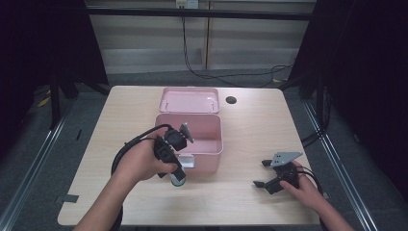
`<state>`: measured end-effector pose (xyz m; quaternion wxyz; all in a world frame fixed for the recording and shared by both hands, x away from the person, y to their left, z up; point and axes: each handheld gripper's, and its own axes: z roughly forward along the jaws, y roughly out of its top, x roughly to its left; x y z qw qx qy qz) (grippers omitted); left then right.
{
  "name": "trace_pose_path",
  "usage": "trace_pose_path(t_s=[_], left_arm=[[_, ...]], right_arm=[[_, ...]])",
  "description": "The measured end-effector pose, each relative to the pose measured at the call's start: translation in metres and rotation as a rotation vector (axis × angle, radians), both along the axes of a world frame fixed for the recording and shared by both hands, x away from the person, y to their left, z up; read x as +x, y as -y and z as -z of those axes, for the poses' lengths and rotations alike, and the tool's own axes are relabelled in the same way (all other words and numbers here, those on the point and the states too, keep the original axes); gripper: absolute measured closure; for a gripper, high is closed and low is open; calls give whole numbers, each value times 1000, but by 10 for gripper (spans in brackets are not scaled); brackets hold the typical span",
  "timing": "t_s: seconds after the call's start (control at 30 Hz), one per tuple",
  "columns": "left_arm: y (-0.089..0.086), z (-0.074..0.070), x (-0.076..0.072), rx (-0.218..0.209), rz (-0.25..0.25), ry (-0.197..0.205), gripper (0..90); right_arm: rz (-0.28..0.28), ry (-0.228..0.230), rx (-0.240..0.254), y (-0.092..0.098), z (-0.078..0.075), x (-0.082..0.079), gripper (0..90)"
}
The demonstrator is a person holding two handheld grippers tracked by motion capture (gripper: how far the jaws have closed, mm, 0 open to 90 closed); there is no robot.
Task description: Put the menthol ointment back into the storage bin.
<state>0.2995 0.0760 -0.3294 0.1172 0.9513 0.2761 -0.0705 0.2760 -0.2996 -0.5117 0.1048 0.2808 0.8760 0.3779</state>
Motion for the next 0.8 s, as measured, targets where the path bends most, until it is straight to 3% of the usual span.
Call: trace_pose_path(t_s=[0.17,0.5,0.8], left_arm=[[0,-10,5,-5,1,-15,503],[0,-35,18,-5,-14,-7,503],[1,-46,28,-4,-35,-9,503]], right_arm=[[0,-3,1,0,0,0,98],[-1,-1,-1,0,0,0,99],[-1,-1,-1,0,0,0,99]])
